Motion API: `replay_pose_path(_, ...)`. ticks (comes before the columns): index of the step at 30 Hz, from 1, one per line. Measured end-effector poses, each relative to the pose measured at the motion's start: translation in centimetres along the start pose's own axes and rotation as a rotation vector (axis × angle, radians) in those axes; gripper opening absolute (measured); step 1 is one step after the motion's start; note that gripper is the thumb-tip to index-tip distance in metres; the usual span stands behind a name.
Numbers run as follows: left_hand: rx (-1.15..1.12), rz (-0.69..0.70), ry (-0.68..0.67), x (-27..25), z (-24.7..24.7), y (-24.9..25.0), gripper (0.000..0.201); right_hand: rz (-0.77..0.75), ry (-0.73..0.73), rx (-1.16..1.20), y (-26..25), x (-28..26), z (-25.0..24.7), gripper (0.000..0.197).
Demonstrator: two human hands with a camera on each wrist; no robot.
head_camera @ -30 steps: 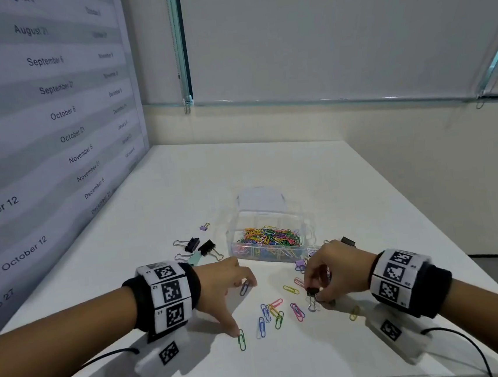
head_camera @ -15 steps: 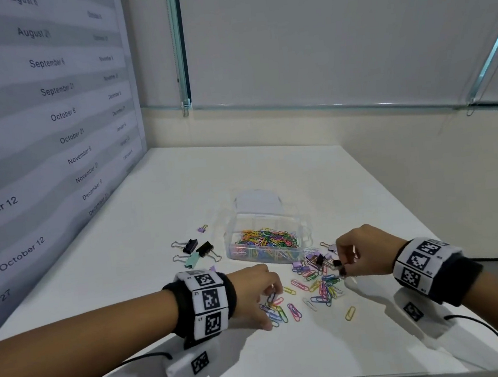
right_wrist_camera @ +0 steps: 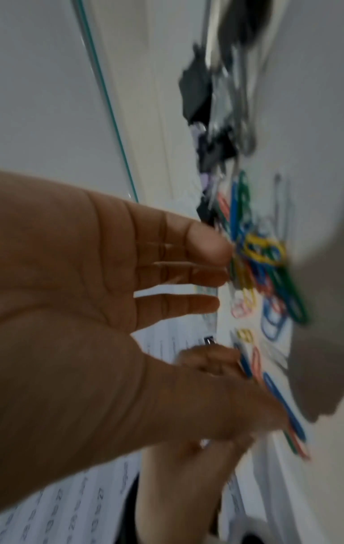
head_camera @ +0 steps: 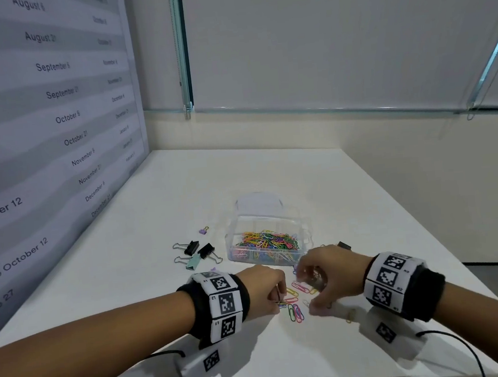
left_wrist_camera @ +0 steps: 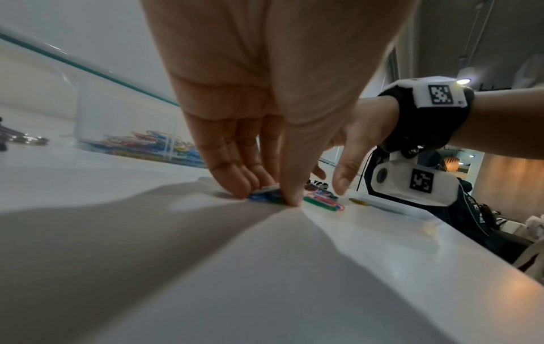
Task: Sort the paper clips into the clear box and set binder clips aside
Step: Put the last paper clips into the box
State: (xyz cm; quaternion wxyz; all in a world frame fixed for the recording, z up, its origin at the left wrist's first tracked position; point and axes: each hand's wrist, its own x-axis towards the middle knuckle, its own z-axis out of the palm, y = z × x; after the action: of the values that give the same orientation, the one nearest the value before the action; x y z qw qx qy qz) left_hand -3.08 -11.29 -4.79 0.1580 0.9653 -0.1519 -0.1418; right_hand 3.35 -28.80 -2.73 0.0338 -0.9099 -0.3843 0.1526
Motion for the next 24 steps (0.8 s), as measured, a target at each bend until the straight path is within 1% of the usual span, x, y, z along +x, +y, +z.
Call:
replay_pose_path(2,0.012,-0.018,0.010,-0.1,0.0,-0.1,0.032,-0.013,-0.040,-0.013,-1.1,0.6,0.6,0.064)
replay_pose_path(4,0.034,-0.034,0.015,-0.2,-0.1,-0.4,0.033,-0.021,-0.047,-0.008,-2.1,1.3,1.0,0.067)
replay_pose_path(7,0.085,-0.037,0.029,-0.6,-0.3,-0.9,0.029,-0.021,-0.045,0.066,-3.1,2.0,1.1,0.054)
replay_pose_path(10,0.115,-0.029,0.061,-0.8,-0.2,-1.5,0.023,-0.038,-0.041,0.129,-3.5,2.3,1.1,0.032)
replay_pose_path(13,0.135,-0.041,0.076,-1.1,-0.2,-1.7,0.019,-0.057,-0.057,0.143,-3.7,2.3,0.9,0.012)
replay_pose_path(14,0.144,-0.038,0.082,-1.1,-0.3,-1.7,0.018,-0.057,-0.065,0.139,-3.8,2.3,0.8,0.010)
replay_pose_path(17,0.211,-0.009,0.075,-1.3,-0.6,-1.6,0.012,-0.056,-0.084,0.103,-3.9,2.5,0.5,0.019)
replay_pose_path(20,0.235,0.004,0.077,-1.1,-0.7,-1.7,0.016,-0.032,-0.080,0.104,-3.7,2.7,0.0,0.020)
replay_pose_path(22,0.200,-0.024,0.056,-0.9,-1.1,-1.9,0.015,-0.037,-0.030,0.111,-3.4,3.1,-0.8,0.017)
replay_pose_path(24,0.167,-0.023,0.025,-0.5,-2.0,-1.9,0.021,-0.043,0.059,0.123,-2.9,3.6,-2.0,0.011)
